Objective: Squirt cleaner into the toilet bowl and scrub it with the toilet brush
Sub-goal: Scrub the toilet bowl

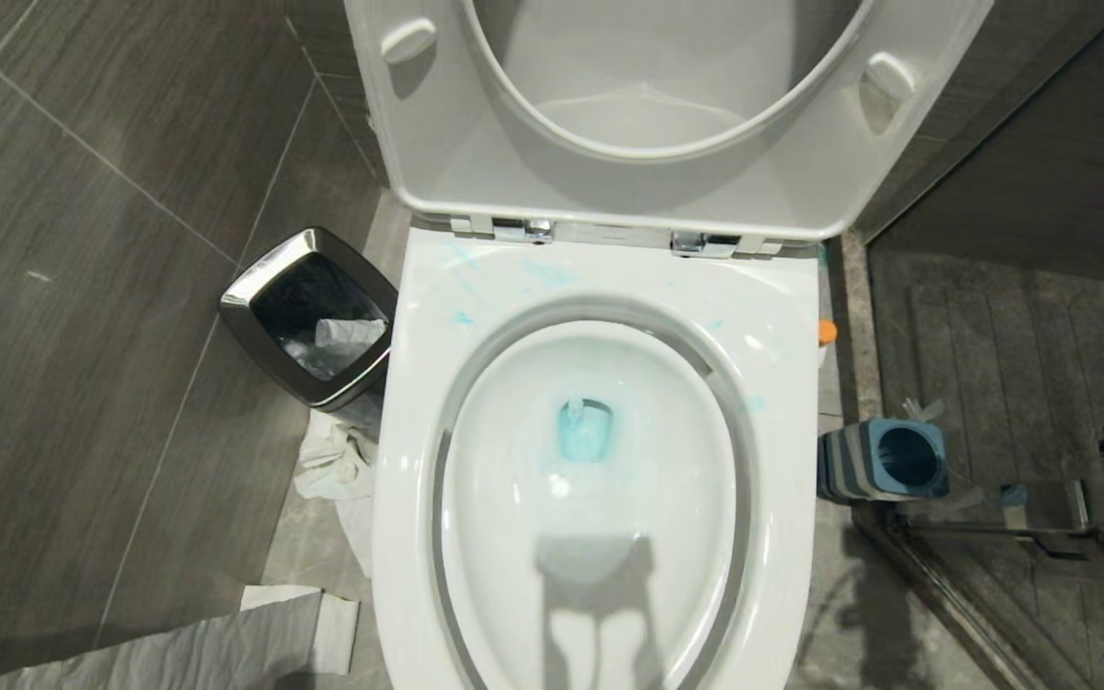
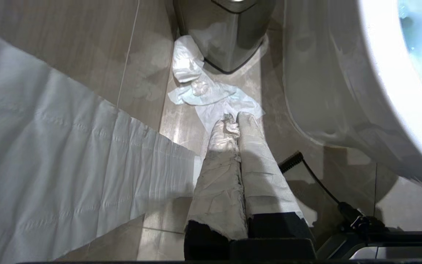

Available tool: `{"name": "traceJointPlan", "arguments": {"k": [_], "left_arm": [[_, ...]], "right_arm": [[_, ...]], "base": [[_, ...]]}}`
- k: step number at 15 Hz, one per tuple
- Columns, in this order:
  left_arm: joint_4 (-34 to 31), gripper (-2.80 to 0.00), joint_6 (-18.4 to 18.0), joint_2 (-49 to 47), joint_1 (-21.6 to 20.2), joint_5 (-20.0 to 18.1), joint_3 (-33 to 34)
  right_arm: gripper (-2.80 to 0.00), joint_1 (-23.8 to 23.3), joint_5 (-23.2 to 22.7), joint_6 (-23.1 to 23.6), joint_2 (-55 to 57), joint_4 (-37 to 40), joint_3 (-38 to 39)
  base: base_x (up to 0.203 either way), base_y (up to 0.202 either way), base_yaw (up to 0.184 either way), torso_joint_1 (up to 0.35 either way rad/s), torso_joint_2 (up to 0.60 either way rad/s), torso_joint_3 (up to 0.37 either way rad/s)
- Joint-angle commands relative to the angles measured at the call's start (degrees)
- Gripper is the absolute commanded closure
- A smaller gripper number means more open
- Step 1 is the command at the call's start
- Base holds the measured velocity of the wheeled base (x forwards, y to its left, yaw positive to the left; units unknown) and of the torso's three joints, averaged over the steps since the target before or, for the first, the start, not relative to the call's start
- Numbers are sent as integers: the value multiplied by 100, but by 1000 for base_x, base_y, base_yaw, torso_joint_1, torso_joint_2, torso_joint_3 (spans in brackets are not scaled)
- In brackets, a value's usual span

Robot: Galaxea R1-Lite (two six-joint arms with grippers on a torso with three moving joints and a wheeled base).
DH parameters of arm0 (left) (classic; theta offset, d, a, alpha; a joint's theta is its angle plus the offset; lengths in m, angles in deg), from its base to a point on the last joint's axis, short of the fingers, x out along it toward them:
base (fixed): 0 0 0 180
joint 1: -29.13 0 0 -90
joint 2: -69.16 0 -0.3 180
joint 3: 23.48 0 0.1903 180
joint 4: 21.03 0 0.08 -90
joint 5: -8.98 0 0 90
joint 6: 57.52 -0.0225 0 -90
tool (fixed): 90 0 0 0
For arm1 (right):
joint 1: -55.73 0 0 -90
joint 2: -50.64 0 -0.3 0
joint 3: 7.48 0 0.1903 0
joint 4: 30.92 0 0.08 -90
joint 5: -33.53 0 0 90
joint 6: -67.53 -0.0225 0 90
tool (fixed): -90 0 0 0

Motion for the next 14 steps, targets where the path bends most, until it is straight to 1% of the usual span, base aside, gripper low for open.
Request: {"name": "traceJointPlan", "arguments": {"k": [1, 5, 14], "left_arm": [[3, 0, 3, -5, -6, 3, 44], [3, 0, 3, -5, 2, 3, 44], [3, 0, 3, -5, -1, 3, 44]], "right_arm": [[0, 0, 15, 11, 19, -7, -23], [0, -2, 50, 19, 29, 318, -137], [0, -2, 103, 19, 186, 365, -137]], "base": [[0, 0, 0, -7, 7, 203], [0, 0, 0, 4, 2, 202], [0, 0, 0, 3, 4, 204]]}}
